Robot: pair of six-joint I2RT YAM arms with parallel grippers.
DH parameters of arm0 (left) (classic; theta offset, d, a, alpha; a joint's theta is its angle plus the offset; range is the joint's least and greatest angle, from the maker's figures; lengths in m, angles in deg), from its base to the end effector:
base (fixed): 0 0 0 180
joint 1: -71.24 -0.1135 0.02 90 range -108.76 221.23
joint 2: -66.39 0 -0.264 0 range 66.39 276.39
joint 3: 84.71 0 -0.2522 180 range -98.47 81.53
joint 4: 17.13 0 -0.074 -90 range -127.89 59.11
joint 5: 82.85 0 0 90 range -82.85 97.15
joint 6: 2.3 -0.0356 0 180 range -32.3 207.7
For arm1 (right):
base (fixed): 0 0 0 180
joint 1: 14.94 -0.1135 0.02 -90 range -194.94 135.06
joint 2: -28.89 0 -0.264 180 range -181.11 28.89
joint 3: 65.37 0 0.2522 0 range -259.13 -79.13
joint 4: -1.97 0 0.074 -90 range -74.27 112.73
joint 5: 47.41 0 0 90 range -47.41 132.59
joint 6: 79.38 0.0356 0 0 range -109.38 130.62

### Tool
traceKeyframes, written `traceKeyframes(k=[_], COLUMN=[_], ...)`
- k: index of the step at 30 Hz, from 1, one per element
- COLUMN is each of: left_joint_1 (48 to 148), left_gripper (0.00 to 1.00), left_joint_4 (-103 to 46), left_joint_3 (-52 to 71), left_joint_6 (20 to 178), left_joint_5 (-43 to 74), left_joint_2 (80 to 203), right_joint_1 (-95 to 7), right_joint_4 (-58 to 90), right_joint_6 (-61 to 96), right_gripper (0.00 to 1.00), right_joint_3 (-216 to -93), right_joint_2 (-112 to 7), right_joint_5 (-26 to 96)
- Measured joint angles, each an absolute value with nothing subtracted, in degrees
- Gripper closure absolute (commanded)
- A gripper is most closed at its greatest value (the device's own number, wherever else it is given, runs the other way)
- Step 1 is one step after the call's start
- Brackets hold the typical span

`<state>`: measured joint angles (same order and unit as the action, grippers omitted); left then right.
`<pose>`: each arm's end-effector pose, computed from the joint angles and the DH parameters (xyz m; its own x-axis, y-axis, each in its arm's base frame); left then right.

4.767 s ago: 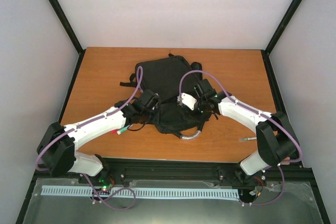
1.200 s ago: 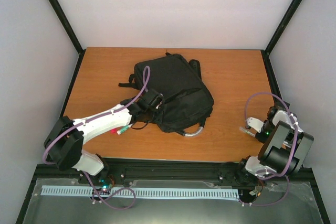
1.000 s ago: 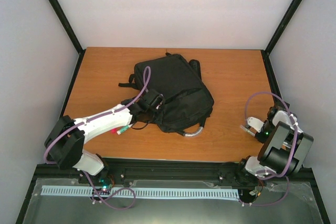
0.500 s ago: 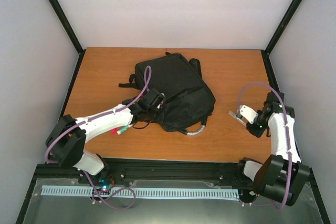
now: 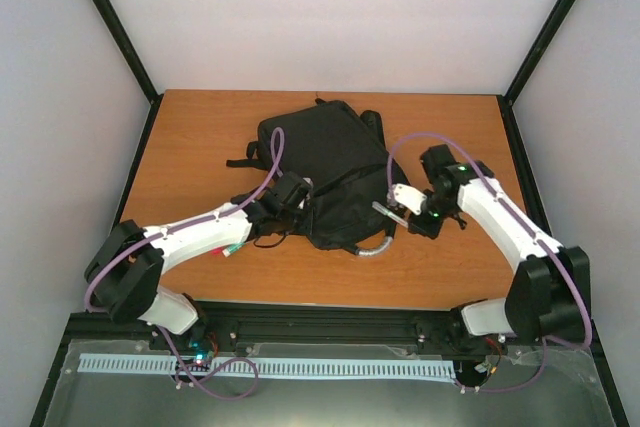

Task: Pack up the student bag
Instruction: Place the stationery in the student bag.

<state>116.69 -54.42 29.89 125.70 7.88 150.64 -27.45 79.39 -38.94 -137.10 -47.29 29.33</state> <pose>0.2054 -0.2093 0.2037 -0.9008 0.0376 -0.4325 0.2068 0.9131 -0.3514 0.2167 0.0564 0.2427 -0.4423 -0.8570 -0.2645 -0.8928 0.4486 0.0397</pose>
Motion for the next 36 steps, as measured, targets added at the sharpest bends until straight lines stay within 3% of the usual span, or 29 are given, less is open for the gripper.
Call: traceKeyframes(k=[6,25,26,29,36], left_joint_1=[116.66,116.66,116.66,116.66,116.62], left_gripper=[0.99,0.99,0.99,0.99,0.99], left_joint_4=[-52.78,-50.11,-50.11,-50.11,-50.11], left_joint_3=[31.55,36.38,36.49,36.88,37.12], left_joint_6=[127.01,128.67,128.69,128.76,129.02], left_joint_5=[7.84,7.51,7.4,7.16,7.14], left_joint_2=[148.56,143.12,143.01,142.64,142.57], right_joint_1=[-35.62,-38.75,-38.82,-38.82,-38.84], right_joint_4=[77.09,75.91,76.28,76.33,71.28], right_joint_6=[-28.21,-10.88,-10.22,-8.17,-6.68], right_gripper=[0.97,0.97,0.96,0.76,0.52], right_joint_3=[-144.34,-171.92,-173.21,-175.35,-171.94], right_joint_2=[-57.26,-83.93,-84.69,-85.5,-84.34], right_joint_5=[28.32,24.85,24.11,21.75,17.35])
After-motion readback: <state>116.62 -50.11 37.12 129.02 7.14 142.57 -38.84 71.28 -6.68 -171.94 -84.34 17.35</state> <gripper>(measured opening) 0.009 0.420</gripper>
